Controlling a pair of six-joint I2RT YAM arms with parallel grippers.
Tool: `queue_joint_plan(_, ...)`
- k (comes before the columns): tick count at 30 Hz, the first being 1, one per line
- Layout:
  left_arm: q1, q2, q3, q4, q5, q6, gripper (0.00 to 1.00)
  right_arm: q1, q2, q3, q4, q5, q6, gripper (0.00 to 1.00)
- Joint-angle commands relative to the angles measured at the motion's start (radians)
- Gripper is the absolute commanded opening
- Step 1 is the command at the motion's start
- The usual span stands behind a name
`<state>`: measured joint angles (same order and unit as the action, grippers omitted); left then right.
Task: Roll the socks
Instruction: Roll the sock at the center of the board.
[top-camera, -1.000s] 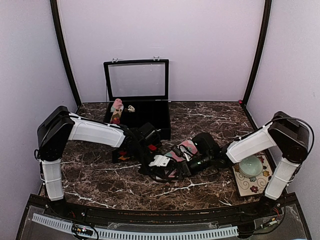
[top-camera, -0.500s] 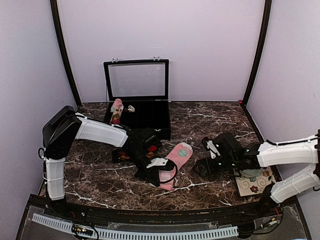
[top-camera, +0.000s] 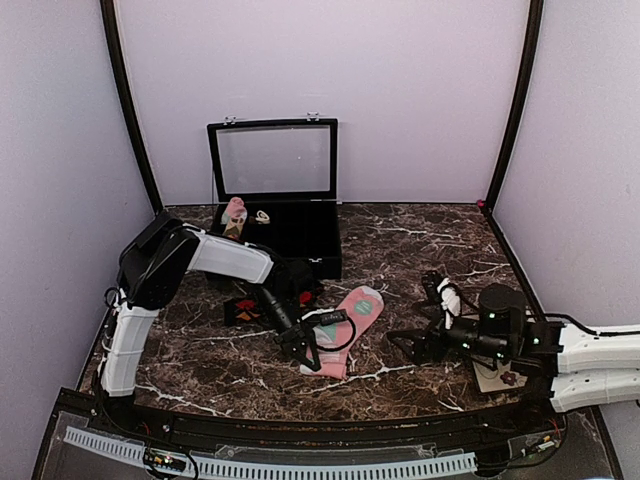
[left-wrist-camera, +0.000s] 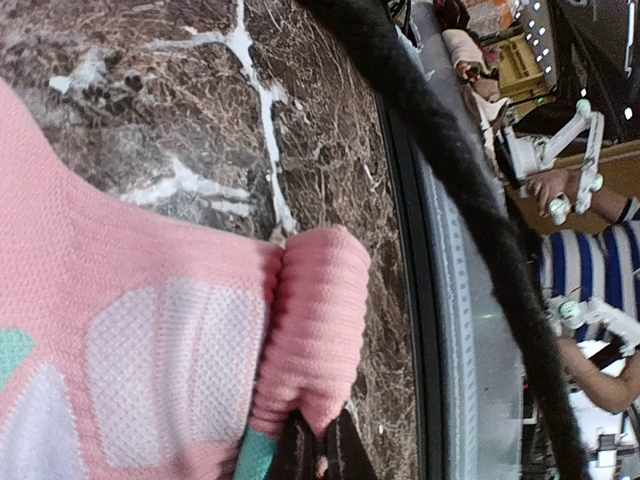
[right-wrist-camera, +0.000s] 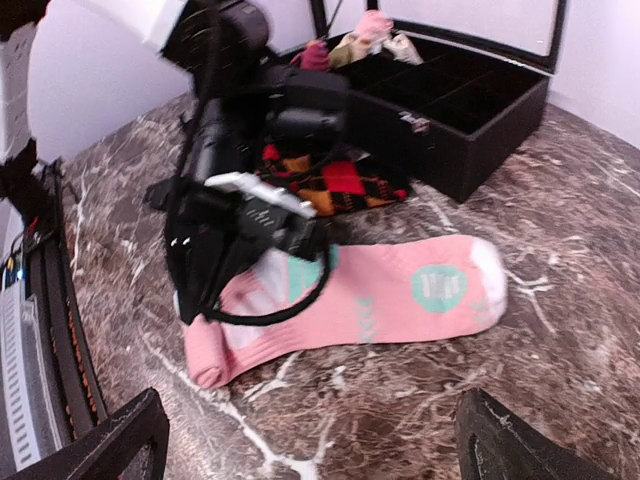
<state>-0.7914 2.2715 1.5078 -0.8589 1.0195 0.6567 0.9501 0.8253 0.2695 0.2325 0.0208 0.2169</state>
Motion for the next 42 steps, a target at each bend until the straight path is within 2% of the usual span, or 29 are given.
queue_joint_plan(1, 0.029, 0.147, 0.024, -0.138, -0.081, -0.083, 0.0, 0.142, 0.188, 0.1, 0.003, 0.002, -0.164, 1.0)
queue_joint_plan(3, 0.03, 0.163, 0.031, -0.133, -0.091, -0.092, 0.0, 0.209, 0.282, 0.153, -0.007, 0.019, -0.215, 0.97)
queue_joint_plan(6, 0.031, 0.167, 0.035, -0.118, -0.098, -0.112, 0.0, 0.287, 0.38, 0.202, 0.007, 0.032, -0.275, 0.86)
queue_joint_plan(13, 0.029, 0.173, 0.045, -0.086, -0.148, -0.155, 0.0, 0.376, 0.563, 0.3, 0.032, 0.058, -0.382, 0.69)
queue_joint_plan(23, 0.029, 0.17, 0.052, -0.068, -0.208, -0.173, 0.0, 0.338, 0.76, 0.419, 0.05, 0.024, -0.488, 0.48)
queue_joint_plan(32, 0.029, 0.156, 0.052, -0.071, -0.213, -0.159, 0.02, 0.266, 0.874, 0.439, 0.11, 0.01, -0.514, 0.44)
queue_joint_plan(34, 0.028, 0.152, 0.052, -0.075, -0.212, -0.154, 0.05, 0.264, 0.884, 0.428, 0.115, 0.004, -0.505, 0.4)
queue_joint_plan(36, 0.028, 0.144, 0.051, -0.077, -0.206, -0.148, 0.1, 0.262, 0.892, 0.415, 0.117, -0.003, -0.491, 0.31)
queue_joint_plan(39, 0.029, 0.124, 0.048, -0.073, -0.193, -0.141, 0.18, 0.259, 0.91, 0.404, 0.114, -0.011, -0.462, 0.06)
queue_joint_plan(40, 0.029, 0.115, 0.045, -0.068, -0.192, -0.14, 0.22, 0.257, 0.916, 0.403, 0.109, -0.021, -0.452, 0.02)
queue_joint_plan(42, 0.028, 0.085, 0.029, -0.044, -0.203, -0.145, 0.31, 0.254, 0.925, 0.397, 0.106, -0.047, -0.432, 0.0)
